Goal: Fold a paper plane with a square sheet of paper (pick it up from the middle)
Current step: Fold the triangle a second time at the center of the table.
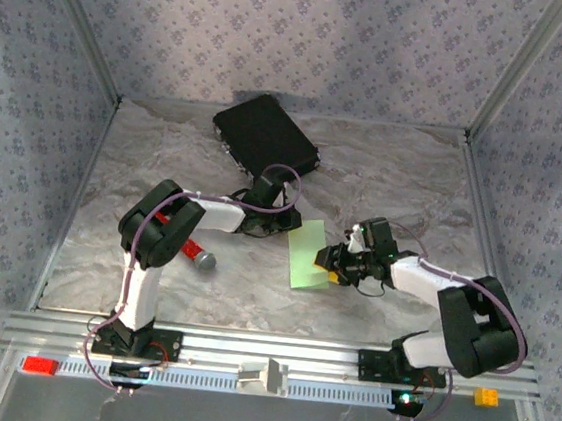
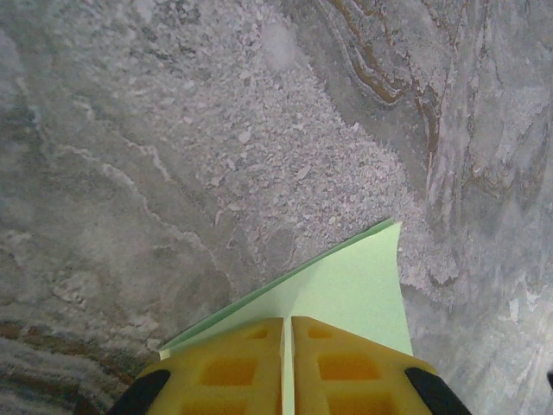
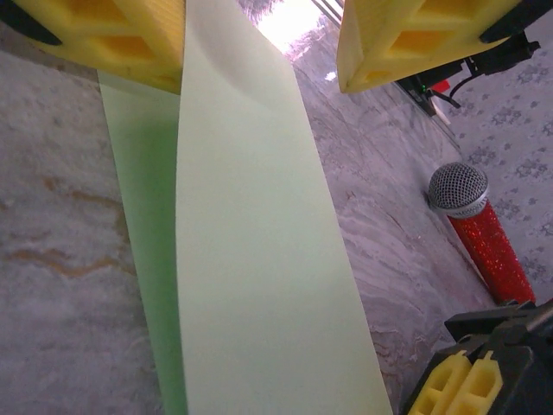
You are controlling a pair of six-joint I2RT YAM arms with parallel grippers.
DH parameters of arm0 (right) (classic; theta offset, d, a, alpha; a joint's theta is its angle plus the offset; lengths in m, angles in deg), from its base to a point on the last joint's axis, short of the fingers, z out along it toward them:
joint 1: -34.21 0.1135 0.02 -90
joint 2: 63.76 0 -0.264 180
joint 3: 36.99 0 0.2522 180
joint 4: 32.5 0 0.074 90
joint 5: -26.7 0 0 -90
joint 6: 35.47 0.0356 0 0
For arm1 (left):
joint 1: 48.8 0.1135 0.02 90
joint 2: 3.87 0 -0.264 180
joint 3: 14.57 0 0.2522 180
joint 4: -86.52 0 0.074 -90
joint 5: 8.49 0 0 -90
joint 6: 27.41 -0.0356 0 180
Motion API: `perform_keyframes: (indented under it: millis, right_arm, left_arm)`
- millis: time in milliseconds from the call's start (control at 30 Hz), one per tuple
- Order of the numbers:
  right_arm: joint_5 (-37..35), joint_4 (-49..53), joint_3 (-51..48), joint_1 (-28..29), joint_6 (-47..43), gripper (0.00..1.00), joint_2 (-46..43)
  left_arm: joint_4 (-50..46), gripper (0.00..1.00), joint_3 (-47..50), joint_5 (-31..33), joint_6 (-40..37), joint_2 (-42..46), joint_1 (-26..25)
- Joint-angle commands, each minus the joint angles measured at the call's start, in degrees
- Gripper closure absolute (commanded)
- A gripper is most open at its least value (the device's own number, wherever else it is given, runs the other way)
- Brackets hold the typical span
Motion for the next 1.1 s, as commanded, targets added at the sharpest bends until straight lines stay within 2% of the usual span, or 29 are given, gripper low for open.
perform_keyframes:
  millis: [0, 100, 400, 533, 600, 700, 767, 867, 1067]
  right_arm:
    - [3.1, -3.9, 1.3, -0.8, 0.3, 0.55, 2.0]
    - [4.1, -5.7, 1.1, -1.7, 0.1, 0.56, 3.4]
    - [6.5, -7.7, 1.3, -3.5, -3.5, 0.70, 5.9]
    - [6.6, -7.7, 1.5, -4.3, -4.6, 0.78, 6.5]
    - [6.4, -7.6, 1.4, -4.7, -4.7, 0.85, 7.0]
    - [6.2, -8.6, 0.7, -5.1, -4.1, 0.91, 7.2]
    - [5.5, -9.9, 0.1, -5.1, -2.7, 0.94, 7.1]
    - [1.4, -12.2, -1.8, -5.0, 1.1, 0.98, 5.8]
    - [-4.1, -17.8, -5.7, -4.9, 9.9, 0.98, 2.1]
  left_arm:
    - [-6.1, 0.89, 1.0, -0.7, -0.1, -1.8, -0.5]
    - [-6.1, 0.89, 0.9, -0.8, -0.1, -1.7, -0.5]
    - [-4.1, 0.86, 1.2, -1.7, -0.3, -1.2, -0.6]
    - [-3.3, 0.83, 0.6, -2.4, -0.4, -0.9, -0.8]
    - [-3.4, 0.80, 0.1, -2.6, -0.5, -0.3, -0.9]
    - [-3.5, 0.70, -0.6, -2.6, -1.1, 1.6, -1.0]
    - [-3.5, 0.56, -1.0, -2.6, -1.7, 3.5, -1.1]
    - [-3.5, 0.43, -1.3, -2.7, -2.6, 6.3, -1.4]
    - [-4.1, 0.39, 1.5, 0.3, -5.0, 13.3, -2.2]
